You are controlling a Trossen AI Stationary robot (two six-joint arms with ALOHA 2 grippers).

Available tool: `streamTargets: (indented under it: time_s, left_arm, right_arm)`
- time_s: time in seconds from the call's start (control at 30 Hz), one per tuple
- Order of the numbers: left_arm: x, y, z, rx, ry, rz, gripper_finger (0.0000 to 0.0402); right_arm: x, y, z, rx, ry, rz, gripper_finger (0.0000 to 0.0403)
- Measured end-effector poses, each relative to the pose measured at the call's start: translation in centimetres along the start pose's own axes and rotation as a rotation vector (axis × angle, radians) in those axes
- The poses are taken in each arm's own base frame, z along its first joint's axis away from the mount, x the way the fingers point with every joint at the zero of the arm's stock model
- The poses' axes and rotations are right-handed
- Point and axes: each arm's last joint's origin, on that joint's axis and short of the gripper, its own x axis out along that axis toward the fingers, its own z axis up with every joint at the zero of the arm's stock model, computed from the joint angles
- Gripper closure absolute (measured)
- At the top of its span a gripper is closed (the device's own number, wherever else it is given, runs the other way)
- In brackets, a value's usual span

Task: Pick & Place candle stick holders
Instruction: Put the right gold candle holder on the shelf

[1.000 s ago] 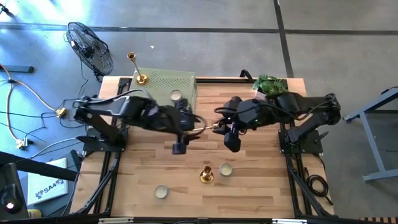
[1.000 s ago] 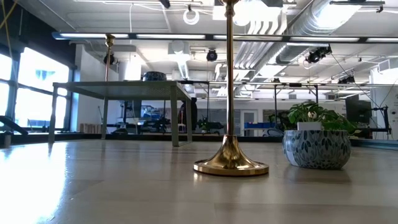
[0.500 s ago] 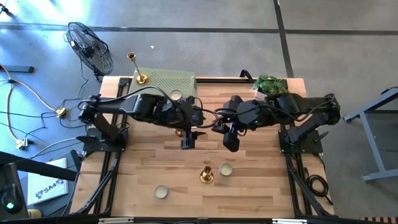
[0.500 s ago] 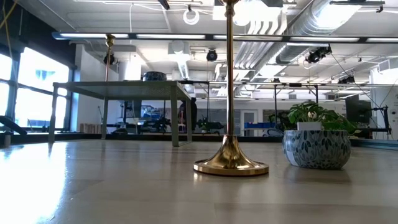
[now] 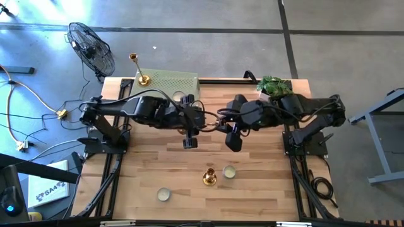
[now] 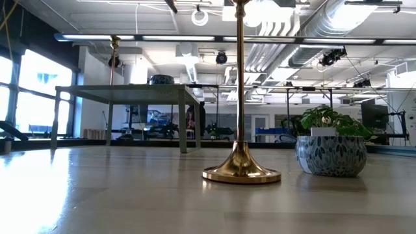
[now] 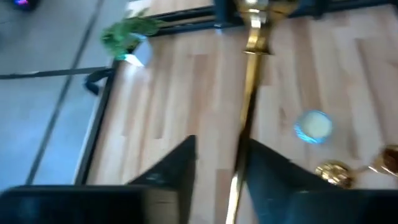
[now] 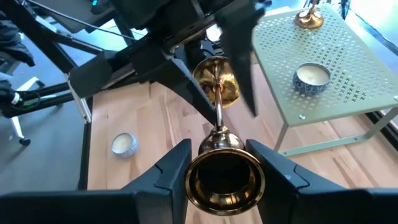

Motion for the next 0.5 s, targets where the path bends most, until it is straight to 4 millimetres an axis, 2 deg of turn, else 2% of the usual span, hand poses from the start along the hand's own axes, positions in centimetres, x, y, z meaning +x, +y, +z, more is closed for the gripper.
streamTargets:
  time_s: [0.13, 0.17, 0.33, 0.5]
  left_arm:
    - [-0.01, -0.21, 0.01, 0.041, -0.002, -0.070, 0.0376]
    - [-0.01, -0.22, 0.01, 0.050, -0.003, -0.075, 0.0385]
    - [-0.01, -0.11, -0.01, 0.048, 0.000, -0.031, 0.0380]
    - [-0.01, -0.13, -0.09, 0.045, 0.009, -0.045, 0.0391]
  right_arm:
    - [-0.01, 0.04, -0.01, -0.001, 0.002, 0.006, 0.0274]
    - [-0.01, 0.03, -0.01, -0.001, 0.001, 0.004, 0.0274]
    - [0.01, -0.11, 0.07, 0.002, -0.005, -0.006, 0.0271]
    - [0.08, -0.28, 0.26, 0.017, -0.010, 0.005, 0.0239]
